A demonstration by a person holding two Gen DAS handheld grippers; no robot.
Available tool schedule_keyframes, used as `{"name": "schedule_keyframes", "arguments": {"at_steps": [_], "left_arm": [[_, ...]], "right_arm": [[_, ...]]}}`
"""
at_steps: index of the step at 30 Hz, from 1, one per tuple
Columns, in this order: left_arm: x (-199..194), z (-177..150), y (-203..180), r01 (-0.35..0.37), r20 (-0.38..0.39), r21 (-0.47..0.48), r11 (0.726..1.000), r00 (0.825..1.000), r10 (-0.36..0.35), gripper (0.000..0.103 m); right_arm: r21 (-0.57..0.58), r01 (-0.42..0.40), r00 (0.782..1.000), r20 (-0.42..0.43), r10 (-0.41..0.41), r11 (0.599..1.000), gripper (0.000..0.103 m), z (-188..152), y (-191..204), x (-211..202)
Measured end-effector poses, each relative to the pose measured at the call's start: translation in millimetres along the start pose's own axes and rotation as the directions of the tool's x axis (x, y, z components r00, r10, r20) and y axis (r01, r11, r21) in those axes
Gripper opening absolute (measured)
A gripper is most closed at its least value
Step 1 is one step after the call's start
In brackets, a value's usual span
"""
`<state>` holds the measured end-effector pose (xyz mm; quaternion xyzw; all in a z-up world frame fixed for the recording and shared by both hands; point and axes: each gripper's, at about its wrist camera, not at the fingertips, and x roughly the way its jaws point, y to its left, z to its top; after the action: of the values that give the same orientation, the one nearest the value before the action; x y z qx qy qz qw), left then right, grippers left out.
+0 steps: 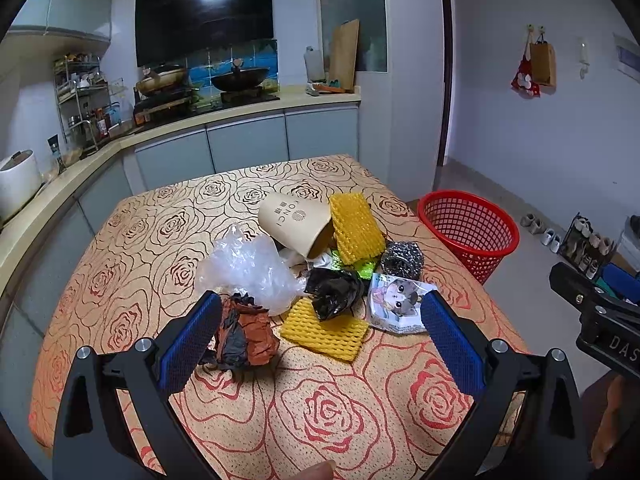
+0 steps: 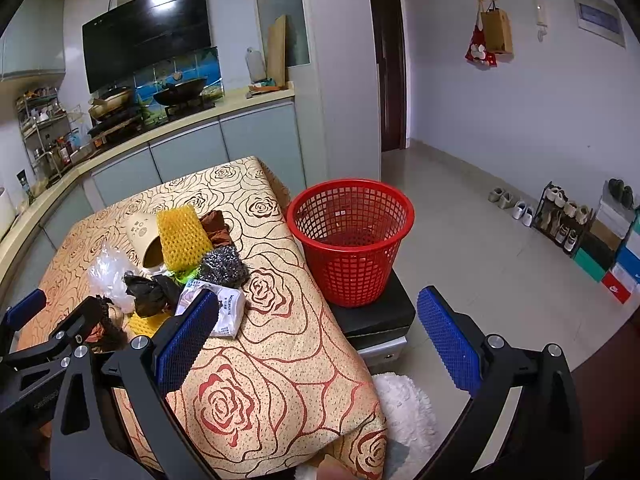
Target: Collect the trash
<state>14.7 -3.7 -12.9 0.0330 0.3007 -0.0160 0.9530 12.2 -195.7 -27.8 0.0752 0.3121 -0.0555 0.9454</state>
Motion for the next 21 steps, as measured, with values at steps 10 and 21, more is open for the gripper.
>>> {"name": "schedule_keyframes", "arguments": {"at_steps": [10, 21], "left_arm": [[13.3, 3.3, 2.4, -0.023, -0.002, -0.002, 1.0, 1.0, 0.023, 0.096], [17.6, 19.1, 3.4, -0.041, 0.034, -0.005, 0.999, 0.999, 0.041, 0.096]], "right_arm": [[0.006, 0.0, 1.0, 0.002, 0.0, 1.0, 0.097, 6.0, -1.6, 7.6], [0.004, -0.012, 0.999, 0.03, 0.012, 1.0, 0.097, 20.2, -3.5, 12.9]]}}
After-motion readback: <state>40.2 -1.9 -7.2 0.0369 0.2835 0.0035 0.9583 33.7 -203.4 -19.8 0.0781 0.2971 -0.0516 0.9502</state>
